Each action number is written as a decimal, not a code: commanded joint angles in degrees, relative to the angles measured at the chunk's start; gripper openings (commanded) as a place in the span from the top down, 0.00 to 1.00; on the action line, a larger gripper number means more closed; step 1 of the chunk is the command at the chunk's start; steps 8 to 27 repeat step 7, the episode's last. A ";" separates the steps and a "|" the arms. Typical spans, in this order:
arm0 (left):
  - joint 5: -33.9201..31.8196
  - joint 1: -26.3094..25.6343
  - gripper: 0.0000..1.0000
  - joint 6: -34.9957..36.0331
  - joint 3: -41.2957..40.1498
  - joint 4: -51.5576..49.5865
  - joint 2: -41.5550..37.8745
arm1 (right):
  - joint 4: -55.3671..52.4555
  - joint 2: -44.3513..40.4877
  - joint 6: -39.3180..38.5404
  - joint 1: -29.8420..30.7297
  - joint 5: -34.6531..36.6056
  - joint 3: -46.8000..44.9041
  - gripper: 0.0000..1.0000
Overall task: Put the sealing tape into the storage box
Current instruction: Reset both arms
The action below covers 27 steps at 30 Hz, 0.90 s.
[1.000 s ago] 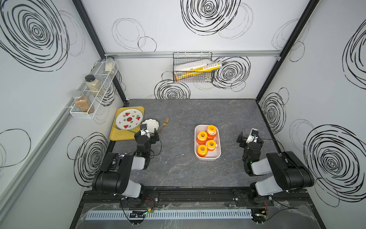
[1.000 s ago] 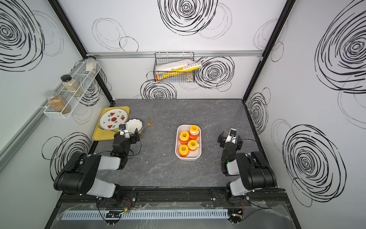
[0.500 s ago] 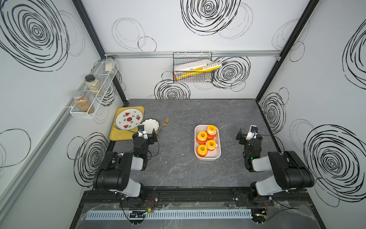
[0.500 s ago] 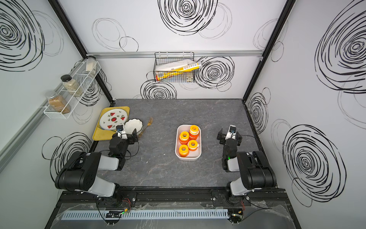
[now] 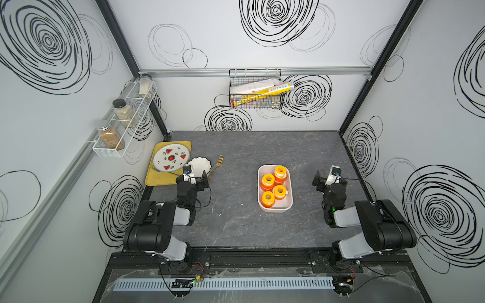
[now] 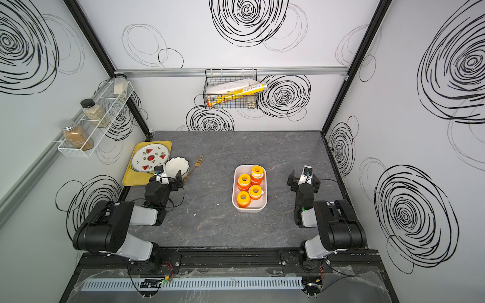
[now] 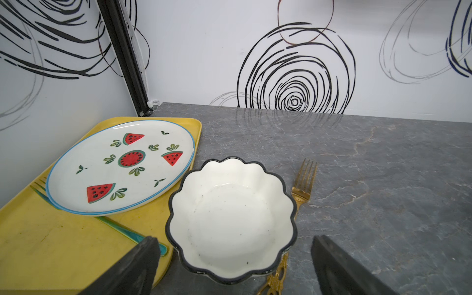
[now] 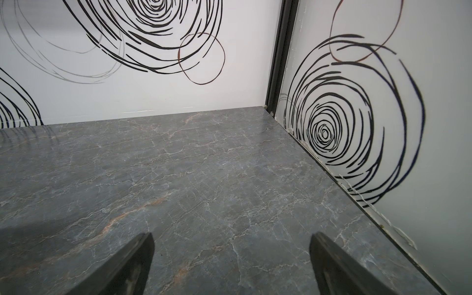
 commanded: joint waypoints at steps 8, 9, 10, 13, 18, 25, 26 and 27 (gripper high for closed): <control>0.35 -0.21 0.01 -0.38 0.92 2.52 0.30 | -0.01 -0.84 0.17 -0.21 -0.22 0.43 0.00; 0.35 -0.21 0.01 -0.38 0.92 2.52 0.30 | -0.01 -0.84 0.17 -0.21 -0.22 0.43 0.00; 0.35 -0.21 0.01 -0.38 0.92 2.52 0.30 | -0.01 -0.84 0.17 -0.21 -0.22 0.43 0.00; 0.35 -0.21 0.01 -0.38 0.92 2.52 0.30 | -0.01 -0.84 0.17 -0.21 -0.22 0.43 0.00; 0.35 -0.21 0.01 -0.38 0.92 2.52 0.30 | -0.01 -0.84 0.17 -0.21 -0.22 0.43 0.00; 0.35 -0.21 0.01 -0.38 0.92 2.52 0.30 | -0.01 -0.84 0.17 -0.21 -0.22 0.43 0.00; 0.35 -0.21 0.01 -0.38 0.92 2.52 0.30 | -0.01 -0.84 0.17 -0.21 -0.22 0.43 0.00; 0.35 -0.21 0.01 -0.38 0.92 2.52 0.30 | -0.01 -0.84 0.17 -0.21 -0.22 0.43 0.00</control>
